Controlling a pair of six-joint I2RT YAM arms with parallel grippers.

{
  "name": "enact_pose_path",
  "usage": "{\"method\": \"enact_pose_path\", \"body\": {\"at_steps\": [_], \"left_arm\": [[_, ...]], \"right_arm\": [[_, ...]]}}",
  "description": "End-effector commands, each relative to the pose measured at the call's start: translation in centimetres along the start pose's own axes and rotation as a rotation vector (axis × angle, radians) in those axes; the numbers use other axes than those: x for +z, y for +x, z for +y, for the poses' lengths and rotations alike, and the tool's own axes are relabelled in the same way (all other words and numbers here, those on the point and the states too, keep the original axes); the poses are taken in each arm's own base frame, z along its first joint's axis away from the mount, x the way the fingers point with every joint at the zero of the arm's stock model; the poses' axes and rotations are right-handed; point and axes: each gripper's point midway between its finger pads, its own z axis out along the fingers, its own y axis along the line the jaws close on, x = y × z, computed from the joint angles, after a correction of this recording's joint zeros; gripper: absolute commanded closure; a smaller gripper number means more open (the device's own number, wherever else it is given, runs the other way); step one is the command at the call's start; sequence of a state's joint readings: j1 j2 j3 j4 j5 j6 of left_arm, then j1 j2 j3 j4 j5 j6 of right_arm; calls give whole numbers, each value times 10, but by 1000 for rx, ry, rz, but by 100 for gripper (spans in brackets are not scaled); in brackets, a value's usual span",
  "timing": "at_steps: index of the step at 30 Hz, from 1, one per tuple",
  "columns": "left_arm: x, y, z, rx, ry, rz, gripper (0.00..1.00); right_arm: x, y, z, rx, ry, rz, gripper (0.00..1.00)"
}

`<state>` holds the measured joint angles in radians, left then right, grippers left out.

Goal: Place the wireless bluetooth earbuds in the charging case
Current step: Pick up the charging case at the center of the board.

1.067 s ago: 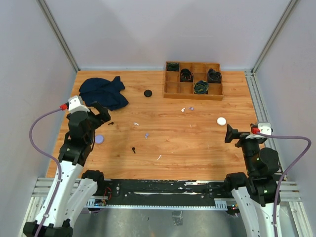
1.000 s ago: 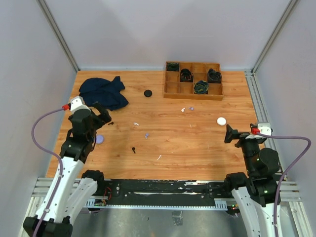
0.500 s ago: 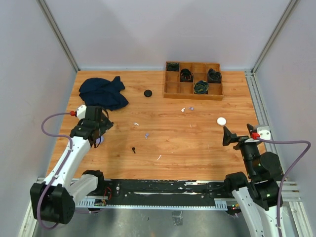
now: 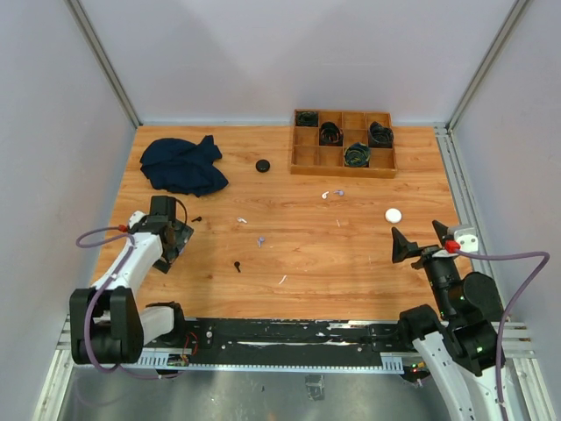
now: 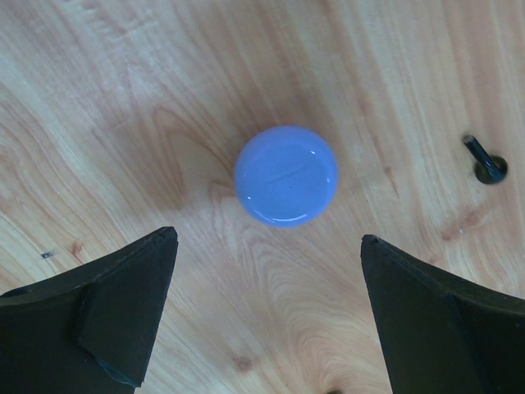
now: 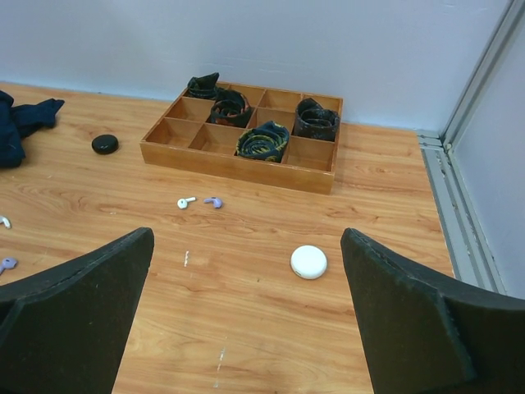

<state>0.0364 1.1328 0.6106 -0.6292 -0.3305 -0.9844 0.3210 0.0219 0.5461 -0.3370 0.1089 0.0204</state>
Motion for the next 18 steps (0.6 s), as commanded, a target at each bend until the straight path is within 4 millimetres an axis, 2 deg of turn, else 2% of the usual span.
{"method": "enact_pose_path", "body": {"at_steps": [1,7,18], "left_arm": [[7,-11,0,-120,-77,-36,1],[16,-18,2,-162,-153,-65,5],[32,-26,-11,-163,-171,-71,17]], "right_arm": [[0,-7,6,21,-28,-41,1],[1,-7,12,25,-58,-46,1],[0,-8,17,27,-87,-53,1]]}}
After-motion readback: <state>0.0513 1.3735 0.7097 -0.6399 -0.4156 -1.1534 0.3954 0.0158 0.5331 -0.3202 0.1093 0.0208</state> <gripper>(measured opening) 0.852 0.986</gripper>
